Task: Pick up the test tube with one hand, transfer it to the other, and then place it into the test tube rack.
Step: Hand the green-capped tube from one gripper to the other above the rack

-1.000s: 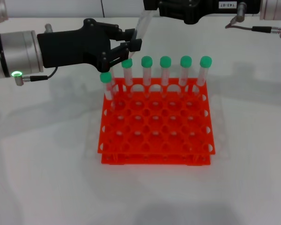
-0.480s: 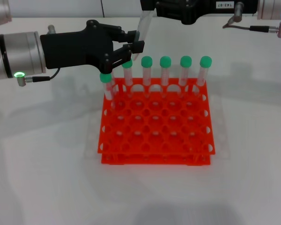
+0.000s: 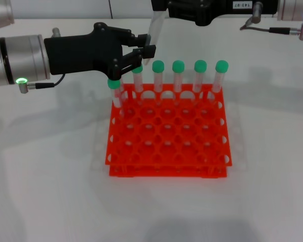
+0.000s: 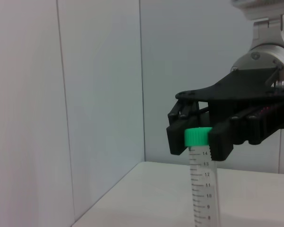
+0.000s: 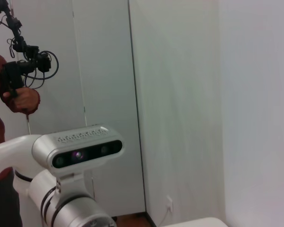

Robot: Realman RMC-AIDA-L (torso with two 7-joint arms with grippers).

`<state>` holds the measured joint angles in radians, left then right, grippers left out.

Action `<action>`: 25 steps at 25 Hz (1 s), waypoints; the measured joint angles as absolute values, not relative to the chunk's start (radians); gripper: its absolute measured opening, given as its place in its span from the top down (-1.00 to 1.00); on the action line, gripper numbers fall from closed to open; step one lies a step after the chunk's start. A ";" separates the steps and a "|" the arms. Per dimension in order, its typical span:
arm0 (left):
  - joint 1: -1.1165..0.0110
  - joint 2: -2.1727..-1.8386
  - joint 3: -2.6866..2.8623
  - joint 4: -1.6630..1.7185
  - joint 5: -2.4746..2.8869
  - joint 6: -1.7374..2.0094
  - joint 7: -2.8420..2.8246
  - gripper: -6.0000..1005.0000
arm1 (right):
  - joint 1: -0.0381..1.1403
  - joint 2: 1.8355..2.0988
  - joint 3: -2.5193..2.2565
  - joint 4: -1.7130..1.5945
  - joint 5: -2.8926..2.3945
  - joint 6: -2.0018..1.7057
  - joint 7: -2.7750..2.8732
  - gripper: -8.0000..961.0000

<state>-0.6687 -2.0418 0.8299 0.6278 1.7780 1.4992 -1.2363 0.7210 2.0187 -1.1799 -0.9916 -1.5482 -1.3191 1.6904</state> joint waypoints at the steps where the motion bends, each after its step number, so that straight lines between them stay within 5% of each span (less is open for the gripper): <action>1: -0.669 -2.042 0.830 0.628 1.779 1.499 -1.236 0.52 | 0.721 2.018 -1.180 -0.992 -1.545 -1.319 1.690 0.42; 17: -0.669 -2.042 0.830 0.630 1.785 1.499 -1.238 0.52 | 0.721 2.019 -1.180 -0.994 -1.538 -1.322 1.690 0.43; 22: -0.665 -2.044 0.830 0.643 1.779 1.499 -1.246 0.29 | 0.721 2.019 -1.181 -0.994 -1.539 -1.321 1.690 0.43; 25: -0.655 -2.051 0.829 0.676 1.781 1.493 -1.263 -0.14 | 0.721 2.019 -1.181 -0.994 -1.539 -1.319 1.690 0.43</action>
